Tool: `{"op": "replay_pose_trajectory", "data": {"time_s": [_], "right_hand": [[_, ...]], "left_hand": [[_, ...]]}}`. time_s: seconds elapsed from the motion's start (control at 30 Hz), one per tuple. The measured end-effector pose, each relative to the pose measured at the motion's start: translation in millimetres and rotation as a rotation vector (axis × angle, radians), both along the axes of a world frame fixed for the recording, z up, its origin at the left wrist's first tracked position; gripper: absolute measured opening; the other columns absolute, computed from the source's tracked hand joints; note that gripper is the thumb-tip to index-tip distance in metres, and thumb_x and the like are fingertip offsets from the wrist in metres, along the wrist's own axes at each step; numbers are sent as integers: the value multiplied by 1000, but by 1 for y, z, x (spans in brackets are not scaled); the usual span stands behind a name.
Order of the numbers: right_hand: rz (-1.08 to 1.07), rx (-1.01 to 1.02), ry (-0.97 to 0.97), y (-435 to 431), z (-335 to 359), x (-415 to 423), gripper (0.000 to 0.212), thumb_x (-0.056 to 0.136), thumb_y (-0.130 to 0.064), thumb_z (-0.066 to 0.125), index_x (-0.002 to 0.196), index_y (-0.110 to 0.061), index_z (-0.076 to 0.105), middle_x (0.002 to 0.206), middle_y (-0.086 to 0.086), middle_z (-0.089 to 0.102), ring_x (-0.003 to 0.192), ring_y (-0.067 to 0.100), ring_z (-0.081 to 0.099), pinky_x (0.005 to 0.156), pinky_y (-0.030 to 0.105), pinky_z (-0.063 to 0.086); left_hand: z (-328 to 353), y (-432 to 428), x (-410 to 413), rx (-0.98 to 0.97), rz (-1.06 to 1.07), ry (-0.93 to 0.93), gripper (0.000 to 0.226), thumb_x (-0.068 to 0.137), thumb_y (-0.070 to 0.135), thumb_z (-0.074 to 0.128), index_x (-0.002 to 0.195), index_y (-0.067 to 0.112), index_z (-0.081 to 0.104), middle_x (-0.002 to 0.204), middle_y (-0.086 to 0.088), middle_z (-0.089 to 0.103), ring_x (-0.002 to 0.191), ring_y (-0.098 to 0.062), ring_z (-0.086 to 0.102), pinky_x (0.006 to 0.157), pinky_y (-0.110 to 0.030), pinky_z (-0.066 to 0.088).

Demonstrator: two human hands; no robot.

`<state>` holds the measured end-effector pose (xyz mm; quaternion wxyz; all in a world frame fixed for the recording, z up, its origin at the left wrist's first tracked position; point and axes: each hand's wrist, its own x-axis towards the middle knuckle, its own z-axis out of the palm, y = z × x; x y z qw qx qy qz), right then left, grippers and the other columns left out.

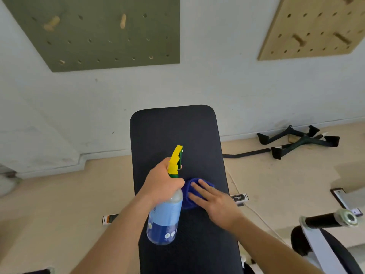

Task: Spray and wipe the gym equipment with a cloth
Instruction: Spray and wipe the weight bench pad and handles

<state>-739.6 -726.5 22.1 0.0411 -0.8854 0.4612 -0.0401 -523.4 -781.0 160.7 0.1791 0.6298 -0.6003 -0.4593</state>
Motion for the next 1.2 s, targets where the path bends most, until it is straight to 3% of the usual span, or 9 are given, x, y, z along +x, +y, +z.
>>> {"op": "replay_pose_trajectory", "data": {"time_s": [0.1, 0.27, 0.4, 0.53, 0.63, 0.73, 0.83, 1.03, 1.2], "right_hand": [[-180, -106, -7, -82, 37, -2, 71, 77, -4, 69, 143, -28, 53, 151, 2, 49, 140, 28, 45, 88, 37, 58], [-536, -110, -128, -167, 86, -12, 69, 96, -7, 50, 156, -32, 25, 166, -2, 16, 153, 23, 13, 110, 41, 43], [-253, -199, -83, -90, 29, -12, 59, 77, -4, 65, 135, -17, 59, 145, 12, 53, 135, 35, 49, 87, 44, 59], [-28, -166, -123, -3, -11, -36, 48, 76, -14, 67, 122, -25, 69, 133, 2, 65, 123, 26, 61, 77, 35, 62], [-282, -143, -282, -31, 19, -54, 68, 63, -3, 84, 124, -28, 68, 134, -2, 64, 111, 23, 68, 75, 33, 62], [-570, -147, -556, -81, 74, -69, 62, 83, 1, 57, 138, -29, 58, 141, -4, 58, 118, 25, 61, 95, 36, 52], [-667, -208, -729, -116, 123, -72, 60, 86, 4, 47, 136, -26, 58, 128, -5, 65, 107, 22, 61, 90, 29, 48], [-649, -278, -736, -162, 159, -59, 53, 83, 4, 40, 122, -24, 60, 94, -5, 61, 79, 22, 56, 67, 31, 43], [-672, -257, -711, -191, 153, -30, 49, 87, 3, 37, 125, -20, 57, 111, 0, 61, 91, 28, 58, 71, 31, 40]], "left_hand": [[-6, -8, 1, 38, 19, 4, 31, 72, 14, 71, 99, 29, 65, 86, -3, 70, 84, -24, 69, 79, -42, 56], [-5, -26, -10, 105, -26, 3, 34, 71, 16, 70, 103, 27, 66, 95, -7, 73, 88, -26, 71, 83, -42, 58], [-3, -54, -23, 75, 70, 29, 40, 60, 17, 67, 99, 19, 69, 87, -9, 73, 75, -22, 66, 80, -43, 58], [3, -68, -42, 96, 68, 18, 45, 57, 19, 65, 101, 14, 68, 89, -11, 70, 76, -23, 64, 74, -41, 56], [7, -73, -58, 121, 47, -1, 47, 55, 17, 63, 101, 9, 65, 85, -6, 66, 74, -23, 62, 70, -36, 51], [6, -76, -74, 114, 59, 20, 51, 54, 16, 65, 104, 6, 64, 84, -8, 64, 72, -25, 61, 69, -37, 52], [9, -77, -85, 93, 84, 32, 32, 66, 14, 67, 98, 9, 63, 81, -8, 62, 71, -24, 61, 68, -35, 51], [4, -74, -74, 34, 150, 77, 37, 68, 16, 66, 105, 12, 63, 86, -8, 62, 78, -25, 60, 76, -40, 53], [0, -72, -26, -14, 204, 20, 40, 62, 22, 66, 100, 10, 64, 90, -15, 67, 78, -25, 62, 80, -48, 57]]}}
